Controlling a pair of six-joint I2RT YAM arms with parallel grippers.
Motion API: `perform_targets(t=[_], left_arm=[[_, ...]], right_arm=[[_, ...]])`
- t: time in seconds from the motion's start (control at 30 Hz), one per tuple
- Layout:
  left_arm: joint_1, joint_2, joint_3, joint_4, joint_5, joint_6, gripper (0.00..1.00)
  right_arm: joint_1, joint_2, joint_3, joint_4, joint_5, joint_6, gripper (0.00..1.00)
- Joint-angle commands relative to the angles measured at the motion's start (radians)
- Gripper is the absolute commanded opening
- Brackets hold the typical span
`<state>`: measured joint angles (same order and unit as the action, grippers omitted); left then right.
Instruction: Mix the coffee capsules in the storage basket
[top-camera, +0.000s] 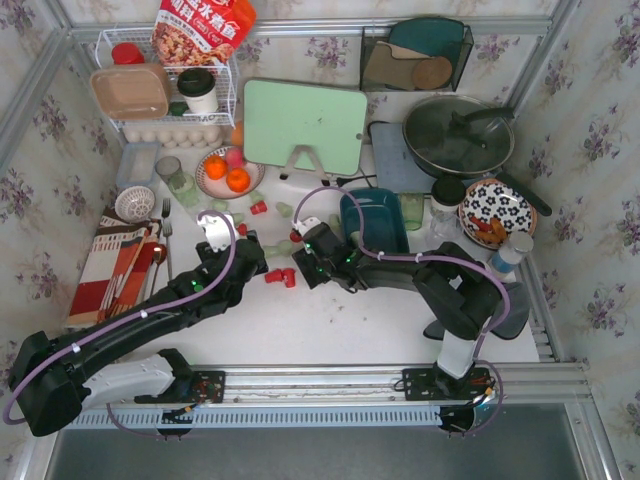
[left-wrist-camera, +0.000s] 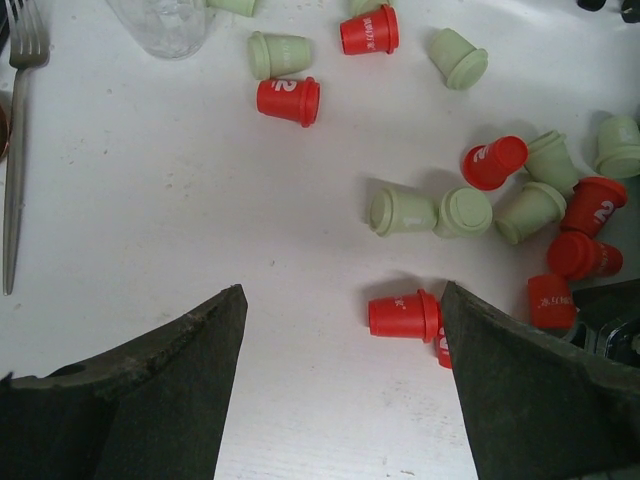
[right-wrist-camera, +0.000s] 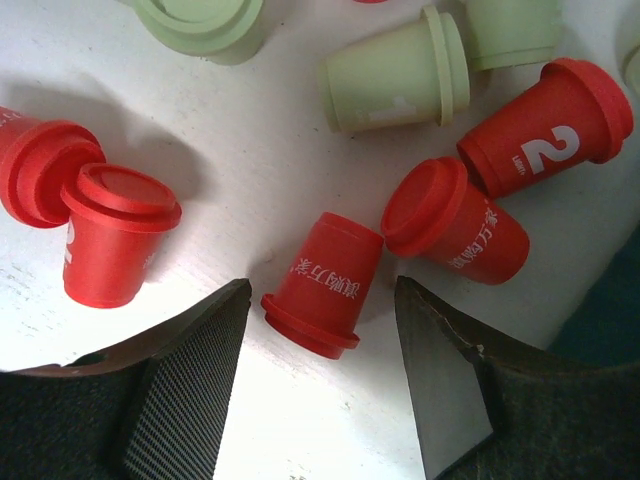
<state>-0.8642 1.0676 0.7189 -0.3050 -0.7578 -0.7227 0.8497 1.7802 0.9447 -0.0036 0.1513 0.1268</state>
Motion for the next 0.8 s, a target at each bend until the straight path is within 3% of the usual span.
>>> perform_targets(t=[0.0, 0.5, 0.77], left_arm=[[0.000, -0.001, 0.001, 0.023, 0.008, 0.002, 0.81], [0.000, 0.005, 0.001, 0.021, 0.010, 0.001, 0.81], [0.000, 0.047, 0.024, 0.014, 0.035, 0.005, 0.81]], right_arm=[[0.000, 0.002, -0.008, 0.053, 0.030, 0.033, 0.66], [0.000, -0.035, -0.028, 0.070, 0.056, 0.032, 0.41], [0.000, -0.232, -0.177, 0.243, 0.122, 0.018, 0.39]])
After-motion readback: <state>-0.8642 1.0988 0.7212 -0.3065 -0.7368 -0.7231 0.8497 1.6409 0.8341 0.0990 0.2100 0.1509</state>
